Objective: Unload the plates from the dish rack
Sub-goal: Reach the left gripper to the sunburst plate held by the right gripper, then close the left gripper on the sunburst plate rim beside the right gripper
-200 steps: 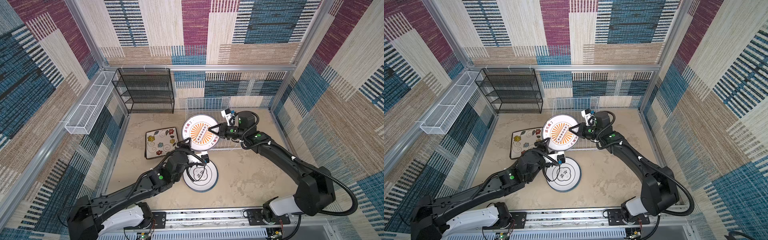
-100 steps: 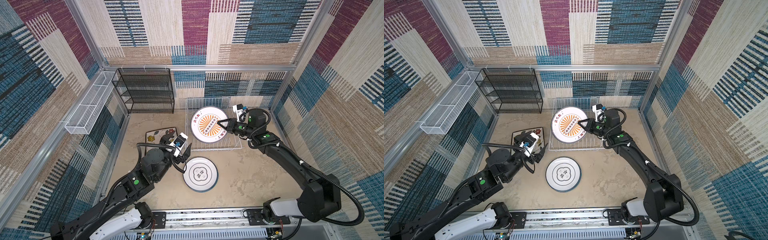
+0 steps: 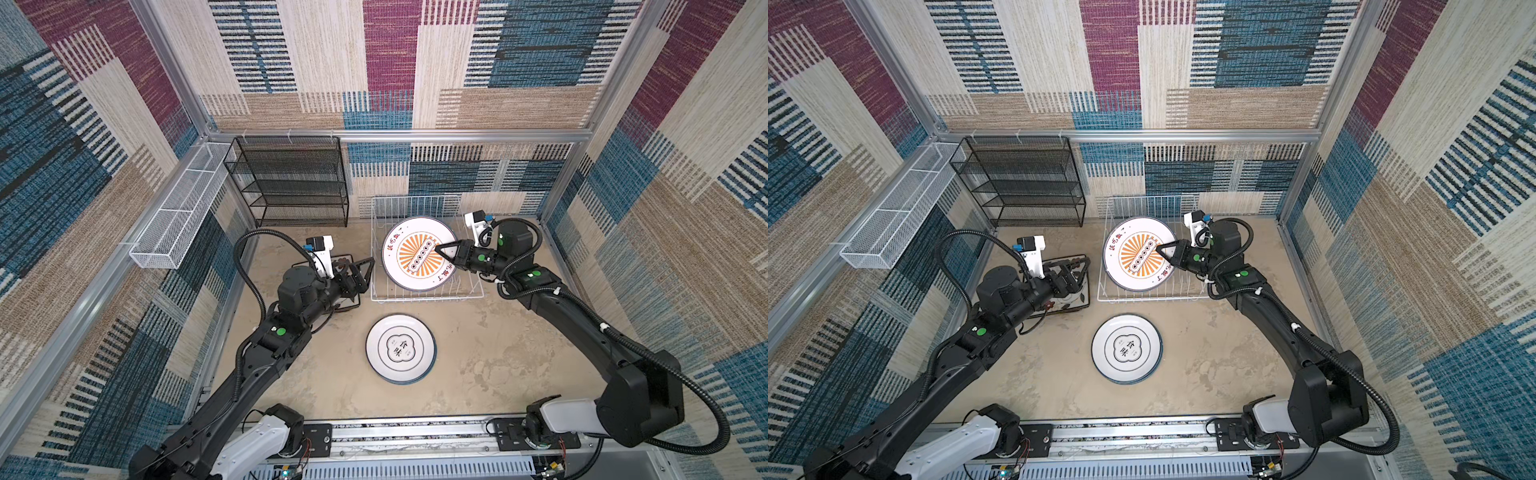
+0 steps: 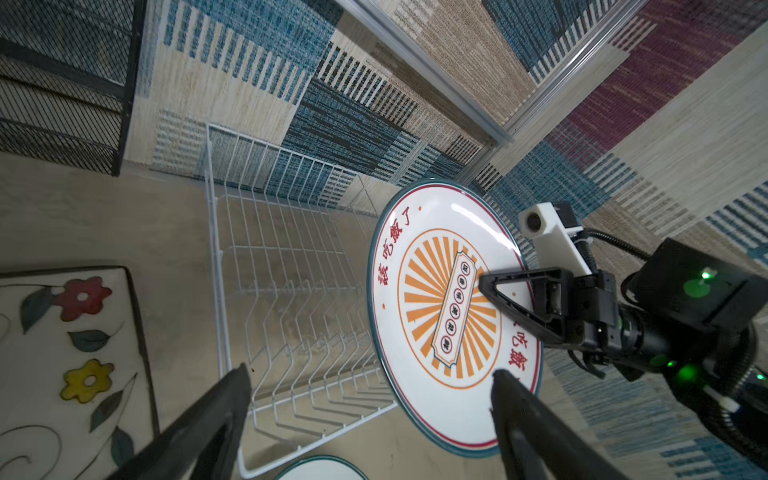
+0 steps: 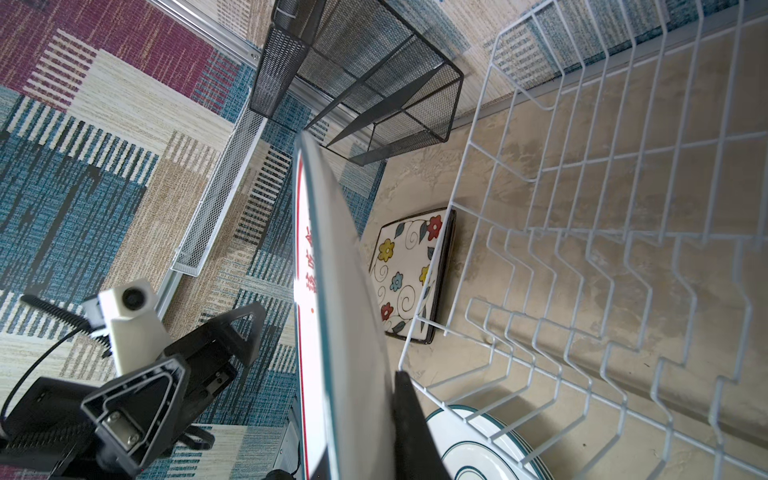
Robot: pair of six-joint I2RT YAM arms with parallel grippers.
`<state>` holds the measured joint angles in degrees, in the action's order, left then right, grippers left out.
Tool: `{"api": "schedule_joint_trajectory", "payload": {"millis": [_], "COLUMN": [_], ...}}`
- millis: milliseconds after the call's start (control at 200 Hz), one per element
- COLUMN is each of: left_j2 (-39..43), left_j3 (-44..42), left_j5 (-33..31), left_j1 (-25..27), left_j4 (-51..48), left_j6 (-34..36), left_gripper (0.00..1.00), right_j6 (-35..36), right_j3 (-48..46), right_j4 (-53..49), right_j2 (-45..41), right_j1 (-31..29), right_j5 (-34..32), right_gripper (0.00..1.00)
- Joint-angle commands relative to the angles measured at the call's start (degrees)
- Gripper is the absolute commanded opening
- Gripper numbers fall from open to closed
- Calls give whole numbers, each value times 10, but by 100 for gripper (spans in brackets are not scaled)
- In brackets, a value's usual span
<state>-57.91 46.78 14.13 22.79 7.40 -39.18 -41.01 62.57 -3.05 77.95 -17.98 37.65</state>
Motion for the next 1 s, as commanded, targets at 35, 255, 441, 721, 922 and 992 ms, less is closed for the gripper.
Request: {"api": "schedule_joint_trajectory", "payload": {"millis": [35,255,441,721,922,992], "left_j2": [-51,-136,-174,-203,-218,-230], "left_j3": [-1,21,42,45,43,43], "left_j5": [151,284,318,330,333,341], "left_j1": [-28,-35,-34,-34,-33,-33], "left_j4": [103,155,159,155,195,206], "left_j6": [-131,-167,-170,-168,-182,-190], "left_gripper": [91,85,73,54,42,36], "right_j6": [10,19,20,5,-13,-16], "right_j3": [-1,14,14,29,28,29], "right_j4": [41,37,55,59,75,76], "right_j2": [0,22,31,60,73,79], "right_j1": [0,0,0,-1,-3,-7], "right_j5": [28,64,87,111,136,139], "right_gripper": [0,0,0,0,0,0]}}
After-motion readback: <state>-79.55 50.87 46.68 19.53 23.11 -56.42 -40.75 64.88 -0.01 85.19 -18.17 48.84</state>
